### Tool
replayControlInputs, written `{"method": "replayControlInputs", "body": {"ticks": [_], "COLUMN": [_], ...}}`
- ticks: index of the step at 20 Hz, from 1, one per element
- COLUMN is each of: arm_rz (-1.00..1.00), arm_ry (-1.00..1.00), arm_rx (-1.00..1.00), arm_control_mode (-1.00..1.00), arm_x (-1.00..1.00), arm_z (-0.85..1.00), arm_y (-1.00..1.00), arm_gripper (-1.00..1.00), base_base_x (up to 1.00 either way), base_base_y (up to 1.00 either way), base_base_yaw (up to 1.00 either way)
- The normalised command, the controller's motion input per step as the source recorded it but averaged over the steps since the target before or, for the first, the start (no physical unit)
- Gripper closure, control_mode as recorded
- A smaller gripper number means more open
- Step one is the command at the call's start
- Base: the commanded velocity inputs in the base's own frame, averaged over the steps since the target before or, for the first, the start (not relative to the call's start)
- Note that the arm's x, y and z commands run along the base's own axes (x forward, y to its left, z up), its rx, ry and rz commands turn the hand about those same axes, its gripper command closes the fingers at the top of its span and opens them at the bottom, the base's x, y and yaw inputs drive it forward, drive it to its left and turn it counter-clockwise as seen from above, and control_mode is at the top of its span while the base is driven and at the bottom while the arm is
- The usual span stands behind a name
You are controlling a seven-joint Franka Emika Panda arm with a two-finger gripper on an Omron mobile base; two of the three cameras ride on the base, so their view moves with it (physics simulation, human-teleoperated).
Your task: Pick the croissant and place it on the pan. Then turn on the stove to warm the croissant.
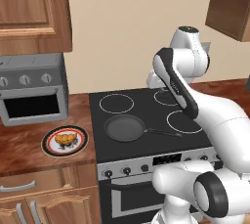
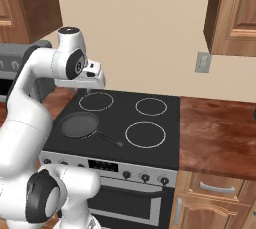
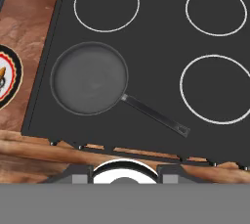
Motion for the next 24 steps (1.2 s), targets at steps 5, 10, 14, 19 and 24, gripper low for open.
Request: {"method": "replayControlInputs", "body": {"ticks": [5,10,14,19,24], "arm_rz": [0.00,0.00,0.01,0.06,0.07], "arm_ry": [0.02,0.00,0.02,0.00,0.00], "arm_rx": [0.00,0.00,0.00,0.00,0.00], "arm_control_mode": [-1.00,-1.00,-1.00,-1.00,-1.00], "arm_x": [-0.14,-0.27,-0.21,-0.24,-0.11], "arm_z": [-0.05,-0.14,-0.14,-0.24,-0.18], "arm_y": [0.00,0.07,0.16,0.24,0.29], "arm_gripper": [-1.00,-1.00,-1.00,-1.00,-1.00], "base_base_x": [0.00,0.00,0.00,0.00,0.00], "base_base_y": [0.00,0.00,0.00,0.00,0.00], "base_base_yaw": [0.00,0.00,0.00,0.00,0.00]}}
